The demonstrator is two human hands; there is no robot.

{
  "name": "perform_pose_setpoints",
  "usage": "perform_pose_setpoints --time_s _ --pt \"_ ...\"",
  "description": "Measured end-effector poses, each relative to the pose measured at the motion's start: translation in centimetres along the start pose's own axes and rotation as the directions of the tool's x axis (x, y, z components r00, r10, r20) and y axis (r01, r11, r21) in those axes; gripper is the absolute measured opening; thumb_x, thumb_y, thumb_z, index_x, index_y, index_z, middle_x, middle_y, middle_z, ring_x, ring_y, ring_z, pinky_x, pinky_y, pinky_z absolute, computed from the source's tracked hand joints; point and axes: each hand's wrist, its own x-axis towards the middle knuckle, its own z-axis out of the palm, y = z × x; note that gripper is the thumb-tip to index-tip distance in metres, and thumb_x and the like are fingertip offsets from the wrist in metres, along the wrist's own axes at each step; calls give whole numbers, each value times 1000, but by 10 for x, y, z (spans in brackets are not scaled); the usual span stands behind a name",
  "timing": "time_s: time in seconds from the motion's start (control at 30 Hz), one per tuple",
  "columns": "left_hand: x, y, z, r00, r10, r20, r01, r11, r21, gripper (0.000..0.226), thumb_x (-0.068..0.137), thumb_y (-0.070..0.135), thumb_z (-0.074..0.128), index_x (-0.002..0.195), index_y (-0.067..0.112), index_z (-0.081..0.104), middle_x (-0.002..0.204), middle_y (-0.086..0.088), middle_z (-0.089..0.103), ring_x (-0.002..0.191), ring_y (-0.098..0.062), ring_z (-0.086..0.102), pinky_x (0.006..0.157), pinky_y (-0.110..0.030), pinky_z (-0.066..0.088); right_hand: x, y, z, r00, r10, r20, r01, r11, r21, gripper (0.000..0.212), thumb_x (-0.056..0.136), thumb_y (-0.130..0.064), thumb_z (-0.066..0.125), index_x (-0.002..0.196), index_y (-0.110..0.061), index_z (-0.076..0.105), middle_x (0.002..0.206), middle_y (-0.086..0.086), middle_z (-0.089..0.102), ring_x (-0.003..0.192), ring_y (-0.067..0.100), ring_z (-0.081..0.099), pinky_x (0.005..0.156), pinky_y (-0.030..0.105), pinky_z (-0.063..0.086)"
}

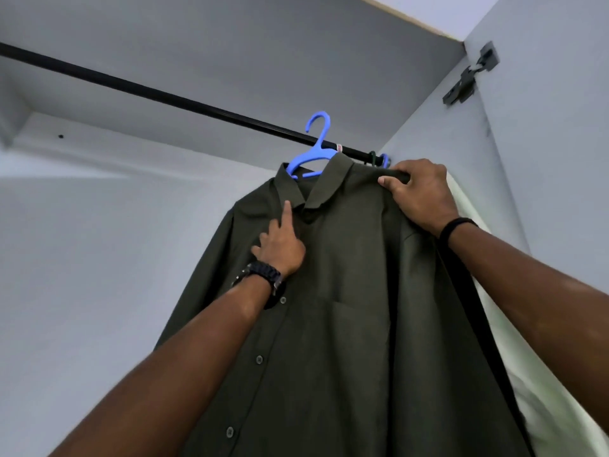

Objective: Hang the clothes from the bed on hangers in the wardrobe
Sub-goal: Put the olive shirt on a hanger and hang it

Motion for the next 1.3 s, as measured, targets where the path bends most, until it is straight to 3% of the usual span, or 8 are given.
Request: perform_pose_setpoints --time_s 0.17,0.3,0.53,0.73,0.9,1.03,1.17,1.3 --pt "31 1 36 974 120 195 -144 983 115 74 92 16 47 153 35 8 160 -6 8 141 -37 20 112 -53 23 23 19 23 998 51 -38 -54 994 -91 27 91 -25 60 96 0 69 104 21 65 105 34 52 86 29 37" --pt "42 7 66 926 203 319 -223 974 28 78 92 10 47 154 25 3 157 -11 19 141 -34 26 114 -46 26 41 33 38 989 132 -71 -139 985 -106 26 91 -24 60 102 -2 66 112 22 61 108 35 53 91 30 41" --pt "45 20 118 924 217 315 -229 973 2 74 97 19 43 154 26 -4 156 -6 20 140 -32 28 113 -52 24 64 45 67 982 156 -109 -170 976 -139 20 90 -12 57 101 3 65 109 20 62 101 35 57 81 27 43" --pt "61 19 130 932 193 306 -166 980 -112 73 96 19 44 154 25 0 151 -16 23 137 -36 32 113 -46 28 72 56 94 990 103 -95 -120 973 -199 20 90 -7 53 101 0 68 108 21 62 101 38 58 88 32 48" --pt "68 16 138 926 221 306 -179 971 -161 69 96 15 43 153 21 5 149 -19 25 134 -35 35 112 -38 30 85 60 103 992 119 -49 -128 963 -236 14 86 0 50 73 -3 51 103 23 57 90 40 57 87 38 52" --pt "71 15 143 916 296 270 -254 950 -181 62 99 15 42 152 17 11 146 -18 31 132 -33 38 108 -34 31 92 63 116 996 81 38 -64 940 -336 23 90 -1 49 112 2 56 119 24 52 106 42 56 86 39 47" --pt "73 22 147 923 337 184 -267 908 -322 51 101 23 38 150 18 22 146 -14 40 131 -29 41 109 -36 32 85 66 123 997 59 48 -36 919 -391 30 93 -4 47 123 0 52 125 22 51 115 40 54 91 40 46" --pt "73 42 151 973 206 108 -99 787 -609 52 100 44 32 147 23 27 144 -10 45 130 -29 44 106 -33 33 68 76 121 991 121 50 -90 905 -415 32 95 -14 48 125 -4 53 129 19 51 117 39 53 90 40 47"
